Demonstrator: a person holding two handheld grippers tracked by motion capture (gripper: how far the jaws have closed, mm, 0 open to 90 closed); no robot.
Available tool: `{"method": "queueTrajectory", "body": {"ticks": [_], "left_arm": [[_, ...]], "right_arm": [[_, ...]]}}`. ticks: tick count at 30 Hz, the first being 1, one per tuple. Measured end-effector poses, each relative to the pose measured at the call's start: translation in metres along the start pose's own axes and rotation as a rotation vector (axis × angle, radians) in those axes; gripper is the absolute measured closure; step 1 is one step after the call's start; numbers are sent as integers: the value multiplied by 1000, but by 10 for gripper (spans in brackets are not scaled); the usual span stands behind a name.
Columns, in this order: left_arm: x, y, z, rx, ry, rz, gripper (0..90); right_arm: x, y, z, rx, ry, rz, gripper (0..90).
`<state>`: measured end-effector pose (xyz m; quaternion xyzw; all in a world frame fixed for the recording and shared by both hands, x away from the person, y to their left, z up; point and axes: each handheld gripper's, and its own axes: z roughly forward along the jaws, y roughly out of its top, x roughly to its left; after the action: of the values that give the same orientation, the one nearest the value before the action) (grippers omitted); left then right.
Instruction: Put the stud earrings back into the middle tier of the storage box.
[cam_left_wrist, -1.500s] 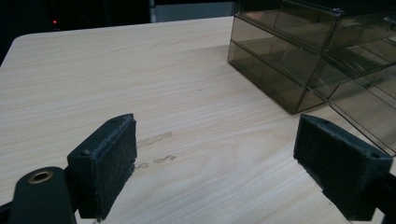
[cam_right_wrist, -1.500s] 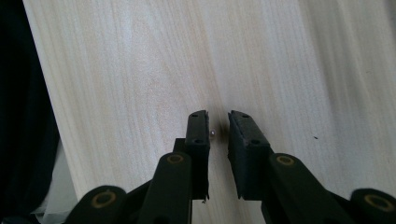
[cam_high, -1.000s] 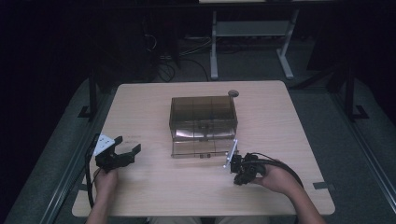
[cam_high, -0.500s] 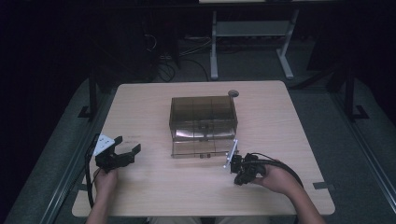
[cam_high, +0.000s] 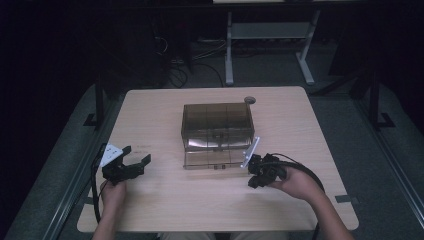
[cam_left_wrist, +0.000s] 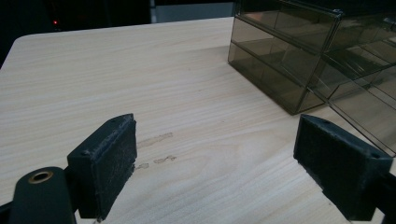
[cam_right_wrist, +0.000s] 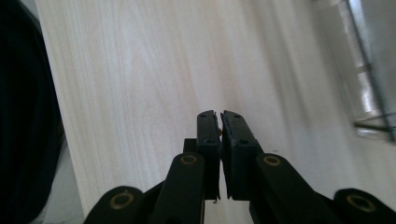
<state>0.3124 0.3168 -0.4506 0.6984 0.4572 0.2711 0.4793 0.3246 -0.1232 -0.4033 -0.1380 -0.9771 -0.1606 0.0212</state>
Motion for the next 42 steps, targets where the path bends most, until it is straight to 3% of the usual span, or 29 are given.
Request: {"method": "queueTrajectory", "body": {"ticks": [18,42], "left_arm": [[1,0,1,-5,4,-12,128],[0,0,2,0,-7,-3,128]], "right_arm": [[-31,28,-26,-52,-18,24,856],[-69,50,-25,-56,-39,97,856]]}}
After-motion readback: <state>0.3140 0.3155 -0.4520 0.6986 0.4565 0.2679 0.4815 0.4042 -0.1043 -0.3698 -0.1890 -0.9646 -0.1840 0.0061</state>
